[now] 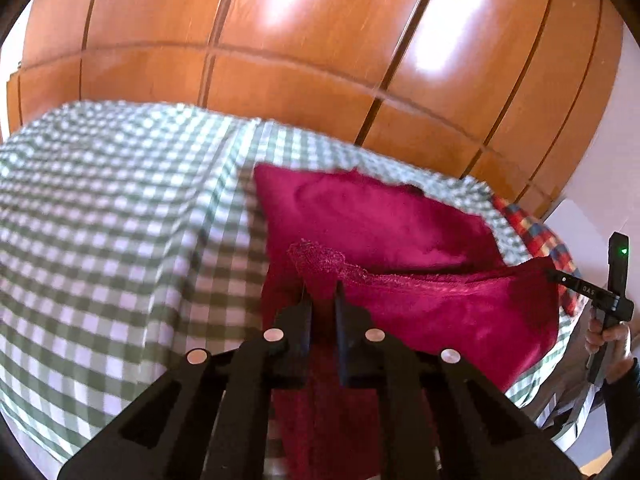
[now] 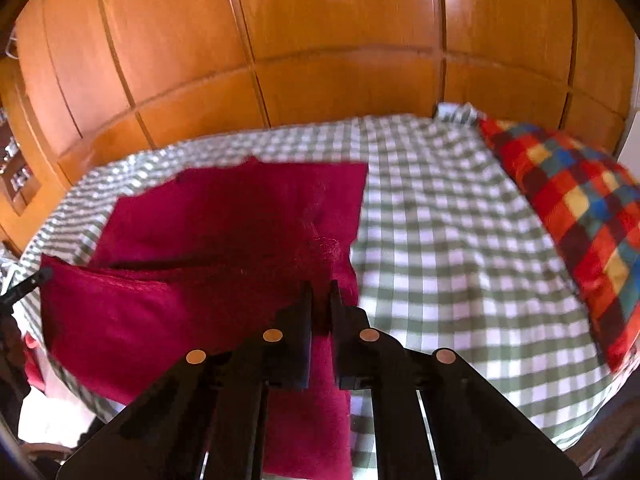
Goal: Fold small clothes
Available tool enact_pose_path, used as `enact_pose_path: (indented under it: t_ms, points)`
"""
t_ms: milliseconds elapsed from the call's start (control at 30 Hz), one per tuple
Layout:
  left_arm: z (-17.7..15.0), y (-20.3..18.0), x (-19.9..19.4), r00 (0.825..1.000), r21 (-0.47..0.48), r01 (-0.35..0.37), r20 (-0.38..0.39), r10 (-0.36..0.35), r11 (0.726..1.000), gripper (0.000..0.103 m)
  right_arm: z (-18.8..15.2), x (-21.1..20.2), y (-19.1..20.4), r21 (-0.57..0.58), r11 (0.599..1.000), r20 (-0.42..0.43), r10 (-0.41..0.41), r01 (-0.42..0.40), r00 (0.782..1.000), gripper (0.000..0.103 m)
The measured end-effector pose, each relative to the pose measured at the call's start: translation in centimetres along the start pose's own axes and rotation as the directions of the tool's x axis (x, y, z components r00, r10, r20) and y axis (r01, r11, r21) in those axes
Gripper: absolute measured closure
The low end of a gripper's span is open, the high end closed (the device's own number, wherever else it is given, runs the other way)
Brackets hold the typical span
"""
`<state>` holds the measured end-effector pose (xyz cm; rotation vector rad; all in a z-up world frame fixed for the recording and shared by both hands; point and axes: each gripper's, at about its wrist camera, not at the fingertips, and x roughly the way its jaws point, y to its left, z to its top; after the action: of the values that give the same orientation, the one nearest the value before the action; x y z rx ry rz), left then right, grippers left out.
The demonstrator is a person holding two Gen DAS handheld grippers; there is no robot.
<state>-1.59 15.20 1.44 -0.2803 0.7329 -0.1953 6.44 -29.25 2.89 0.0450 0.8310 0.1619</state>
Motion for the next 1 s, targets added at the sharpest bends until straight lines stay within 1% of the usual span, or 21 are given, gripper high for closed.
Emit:
enact_pose_path:
  t_ms: [67, 167, 200, 267, 333, 400, 533, 600, 667, 733, 767, 800, 833, 867, 900, 933, 967, 1000]
  points:
    - [1.4, 0.0, -0.6, 0.999, -0.002, 0.005, 0.037, -0.005, 1.0, 0.095, 1.5, -0.3, 0.2, 0.0, 1.0, 0.032, 0.0, 0.0, 0.999, 0.096]
    - [3.9, 0.0, 0.0, 0.997, -0.002, -0.008, 0.073, 0.009, 1.0, 0.095, 3.8, 0.5, 0.0, 0.015, 1.0, 0.059, -0.009, 0.008, 0.998, 0.096]
    - [4.8, -0.1, 0.5, 0.997, 0.004, -0.02, 0.079, 0.019, 1.0, 0.095, 4.3, 0.8, -0.2, 0.018, 1.0, 0.062, -0.01, 0.009, 0.998, 0.096]
    - [6.4, -0.1, 1.7, 0.995, 0.015, -0.05, 0.088, 0.048, 0.999, 0.095, 6.2, 2.5, -0.4, 0.029, 0.999, 0.063, -0.023, 0.021, 0.998, 0.096]
    - [8.0, 0.1, 3.5, 0.995, 0.002, -0.065, 0.082, 0.065, 0.998, 0.095, 7.6, 4.0, -0.6, 0.033, 0.999, 0.06, -0.04, 0.038, 0.997, 0.096]
    - [9.4, 0.4, 5.4, 0.993, -0.014, -0.095, 0.075, 0.096, 0.995, 0.095, 9.1, 6.2, -0.9, 0.051, 0.997, 0.054, -0.055, 0.052, 0.997, 0.096]
    - [12.0, 1.3, 10.0, 0.99, -0.056, -0.136, 0.04, 0.138, 0.989, 0.095, 11.5, 10.6, -1.1, 0.072, 0.994, 0.027, -0.09, 0.087, 0.996, 0.096]
    - [12.7, 1.7, 12.1, 0.985, -0.054, -0.169, 0.016, 0.17, 0.984, 0.095, 12.1, 13.1, -1.3, 0.08, 0.991, -0.005, -0.104, 0.104, 0.995, 0.096]
    - [13.2, 2.1, 14.7, 0.978, -0.048, -0.207, -0.025, 0.206, 0.977, 0.095, 12.1, 15.1, -1.3, 0.069, 0.989, -0.034, -0.132, 0.134, 0.991, 0.096]
    - [13.2, 2.4, 16.8, 0.971, -0.038, -0.234, -0.063, 0.231, 0.972, 0.094, 11.7, 17.5, -1.7, 0.072, 0.985, -0.086, -0.152, 0.159, 0.985, 0.096]
    - [13.1, 2.6, 18.0, 0.963, -0.028, -0.257, -0.087, 0.253, 0.966, 0.094, 11.5, 18.3, -1.9, 0.071, 0.984, -0.104, -0.158, 0.166, 0.982, 0.096]
    - [13.0, 2.8, 19.1, 0.955, -0.022, -0.279, -0.11, 0.275, 0.96, 0.092, 11.2, 19.1, -2.0, 0.067, 0.983, -0.123, -0.165, 0.174, 0.979, 0.096]
    - [12.9, 3.0, 19.8, 0.951, -0.017, -0.284, -0.129, 0.28, 0.959, 0.089, 10.9, 19.6, -2.1, 0.064, 0.983, -0.14, -0.16, 0.17, 0.977, 0.096]
    - [12.7, 3.1, 20.3, 0.948, -0.012, -0.287, -0.143, 0.283, 0.958, 0.085, 10.8, 19.7, -2.1, 0.063, 0.985, -0.15, -0.148, 0.159, 0.978, 0.096]
    - [12.6, 3.1, 20.2, 0.945, -0.009, -0.295, -0.148, 0.29, 0.955, 0.077, 10.7, 19.5, -2.2, 0.061, 0.987, -0.154, -0.135, 0.146, 0.979, 0.096]
    - [12.5, 3.2, 19.9, 0.944, -0.014, -0.303, -0.142, 0.298, 0.953, 0.07, 10.6, 19.1, -2.3, 0.064, 0.99, -0.15, -0.119, 0.13, 0.982, 0.089]
    - [12.4, 3.4, 19.2, 0.945, -0.027, -0.305, -0.133, 0.299, 0.952, 0.055, 10.5, 18.4, -2.5, 0.084, 0.99, -0.151, -0.097, 0.11, 0.984, 0.079]
    - [12.2, 3.7, 18.3, 0.949, -0.048, -0.298, -0.124, 0.291, 0.953, 0.048, 10.2, 17.2, -3.0, 0.109, 0.991, -0.141, -0.064, 0.079, 0.988, 0.053]
